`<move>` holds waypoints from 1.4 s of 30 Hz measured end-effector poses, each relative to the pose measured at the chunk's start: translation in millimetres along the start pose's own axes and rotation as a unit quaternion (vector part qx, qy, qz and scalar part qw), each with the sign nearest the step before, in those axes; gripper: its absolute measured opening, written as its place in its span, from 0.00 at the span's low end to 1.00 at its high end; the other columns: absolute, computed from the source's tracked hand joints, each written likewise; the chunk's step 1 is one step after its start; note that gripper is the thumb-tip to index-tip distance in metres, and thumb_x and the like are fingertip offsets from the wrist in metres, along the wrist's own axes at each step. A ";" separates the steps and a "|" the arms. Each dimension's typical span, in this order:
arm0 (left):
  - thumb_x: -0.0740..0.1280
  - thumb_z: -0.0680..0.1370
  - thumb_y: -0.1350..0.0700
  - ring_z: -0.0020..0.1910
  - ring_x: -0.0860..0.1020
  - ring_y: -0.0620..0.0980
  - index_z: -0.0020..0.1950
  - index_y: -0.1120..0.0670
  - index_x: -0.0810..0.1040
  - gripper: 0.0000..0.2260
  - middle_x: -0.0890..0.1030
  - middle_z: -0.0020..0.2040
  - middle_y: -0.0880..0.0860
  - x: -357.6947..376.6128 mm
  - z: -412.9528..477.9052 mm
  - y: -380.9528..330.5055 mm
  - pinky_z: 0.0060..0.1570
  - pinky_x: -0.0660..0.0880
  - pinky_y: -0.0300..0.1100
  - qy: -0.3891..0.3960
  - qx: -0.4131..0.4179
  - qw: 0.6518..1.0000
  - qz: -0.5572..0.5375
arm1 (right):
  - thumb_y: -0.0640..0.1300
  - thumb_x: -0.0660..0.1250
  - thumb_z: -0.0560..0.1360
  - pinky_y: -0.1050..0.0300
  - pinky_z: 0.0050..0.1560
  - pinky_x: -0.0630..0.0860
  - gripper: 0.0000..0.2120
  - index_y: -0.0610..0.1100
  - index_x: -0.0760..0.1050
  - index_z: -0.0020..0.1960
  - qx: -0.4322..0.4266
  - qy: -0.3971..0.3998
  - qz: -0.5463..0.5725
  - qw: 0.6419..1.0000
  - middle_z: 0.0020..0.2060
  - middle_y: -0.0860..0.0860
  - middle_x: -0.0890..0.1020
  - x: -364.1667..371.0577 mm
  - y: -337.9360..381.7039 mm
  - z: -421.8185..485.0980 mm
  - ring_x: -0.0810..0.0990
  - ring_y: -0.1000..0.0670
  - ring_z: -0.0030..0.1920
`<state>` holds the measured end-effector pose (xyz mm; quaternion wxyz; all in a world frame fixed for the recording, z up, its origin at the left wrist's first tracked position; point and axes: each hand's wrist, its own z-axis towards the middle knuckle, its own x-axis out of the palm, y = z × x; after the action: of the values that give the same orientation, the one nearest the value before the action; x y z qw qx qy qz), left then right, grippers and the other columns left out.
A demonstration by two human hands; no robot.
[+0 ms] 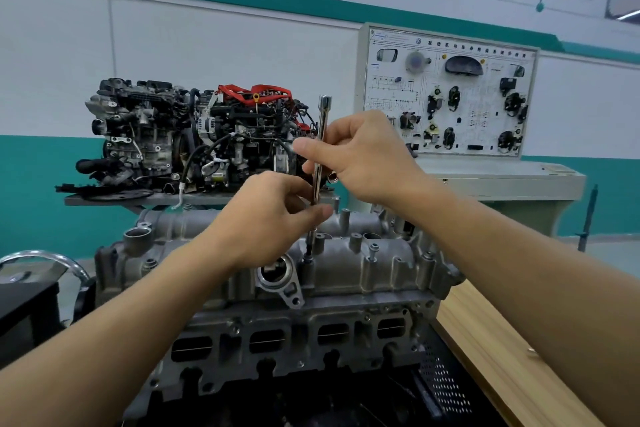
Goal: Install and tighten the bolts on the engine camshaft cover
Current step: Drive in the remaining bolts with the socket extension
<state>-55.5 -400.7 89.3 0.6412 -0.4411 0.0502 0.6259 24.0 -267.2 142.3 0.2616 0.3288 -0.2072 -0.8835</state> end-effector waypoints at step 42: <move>0.64 0.83 0.55 0.42 0.84 0.53 0.47 0.54 0.83 0.10 0.86 0.42 0.50 -0.4 4.2 6.6 0.46 0.81 0.53 0.023 0.051 0.998 -0.021 | 0.38 0.64 0.81 0.57 0.39 0.79 0.07 0.38 0.80 0.50 0.007 0.038 0.124 0.992 0.43 0.44 0.86 -1.9 -18.4 -13.6 0.76 0.53 0.32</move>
<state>-63.3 -399.4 88.7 0.6746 -0.4234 0.0877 0.5983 28.6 -254.4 123.8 0.3743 0.3358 -0.2424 -0.8297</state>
